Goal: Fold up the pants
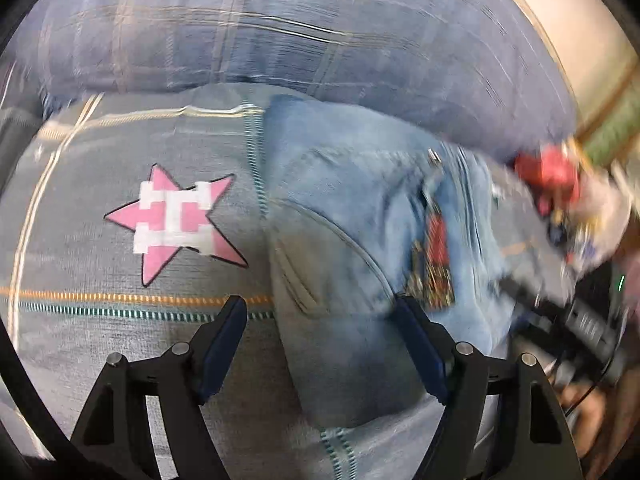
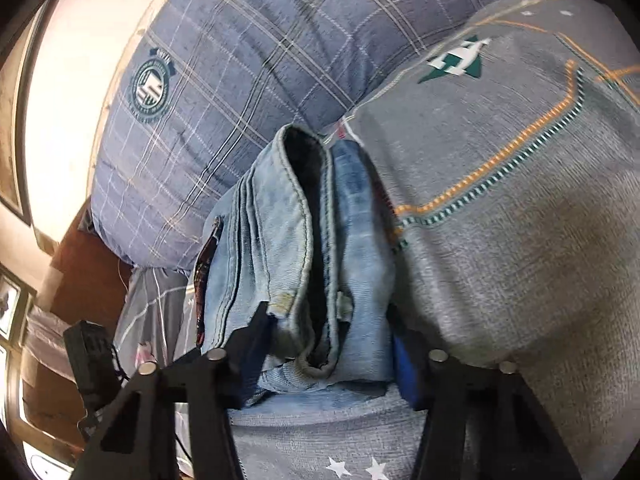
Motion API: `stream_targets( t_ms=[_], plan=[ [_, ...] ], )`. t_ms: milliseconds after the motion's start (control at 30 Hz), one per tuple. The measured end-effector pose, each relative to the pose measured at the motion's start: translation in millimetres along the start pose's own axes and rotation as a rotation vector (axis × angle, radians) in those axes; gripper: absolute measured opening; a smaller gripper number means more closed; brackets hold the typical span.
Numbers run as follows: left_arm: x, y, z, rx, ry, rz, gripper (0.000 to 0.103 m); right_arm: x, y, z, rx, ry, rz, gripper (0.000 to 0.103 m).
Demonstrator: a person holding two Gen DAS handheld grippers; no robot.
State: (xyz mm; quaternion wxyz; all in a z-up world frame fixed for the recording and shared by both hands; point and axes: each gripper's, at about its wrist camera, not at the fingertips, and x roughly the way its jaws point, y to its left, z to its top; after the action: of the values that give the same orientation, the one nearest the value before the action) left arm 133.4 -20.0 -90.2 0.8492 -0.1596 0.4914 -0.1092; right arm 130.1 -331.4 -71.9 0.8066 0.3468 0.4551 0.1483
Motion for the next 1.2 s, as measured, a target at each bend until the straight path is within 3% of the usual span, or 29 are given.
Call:
stream_targets(
  t_ms=[133, 300, 467, 600, 633, 700, 833, 933, 1000, 1100, 1200],
  plan=[
    [4, 4, 22, -0.029, -0.015, 0.009, 0.079, -1, -2, -1, 0.008, 0.005, -0.003, 0.054],
    [27, -7, 43, -0.002, 0.042, 0.031, 0.078, 2, -3, 2, 0.024, 0.005, 0.010, 0.054],
    [45, -1, 54, -0.045, 0.074, -0.007, 0.077, 2, -11, 4, 0.035, 0.009, 0.035, 0.054],
    [52, -9, 61, 0.008, 0.082, 0.017, 0.077, 6, -14, 7, 0.035, 0.030, 0.072, 0.054],
    [53, -13, 61, 0.022, 0.087, 0.014, 0.065, 7, -14, 7, 0.034, 0.030, 0.076, 0.054],
    [53, -20, 62, 0.042, 0.087, 0.036, 0.060, 6, -11, 6, 0.013, 0.021, 0.065, 0.053],
    [39, -35, 61, 0.069, 0.048, 0.066, 0.040, 5, -1, 2, -0.039, -0.004, 0.020, 0.050],
    [21, -42, 62, 0.062, -0.004, 0.022, 0.034, 4, 1, 1, -0.045, -0.017, 0.011, 0.049],
    [14, -40, 63, 0.037, -0.018, -0.020, 0.034, 4, 1, 1, -0.050, -0.018, 0.008, 0.049],
    [26, -30, 63, 0.004, 0.021, -0.024, 0.036, 4, -1, 1, -0.037, -0.014, 0.016, 0.049],
    [44, -17, 57, -0.034, 0.070, 0.000, 0.056, 6, -2, 2, -0.034, -0.013, 0.021, 0.049]
  ],
)
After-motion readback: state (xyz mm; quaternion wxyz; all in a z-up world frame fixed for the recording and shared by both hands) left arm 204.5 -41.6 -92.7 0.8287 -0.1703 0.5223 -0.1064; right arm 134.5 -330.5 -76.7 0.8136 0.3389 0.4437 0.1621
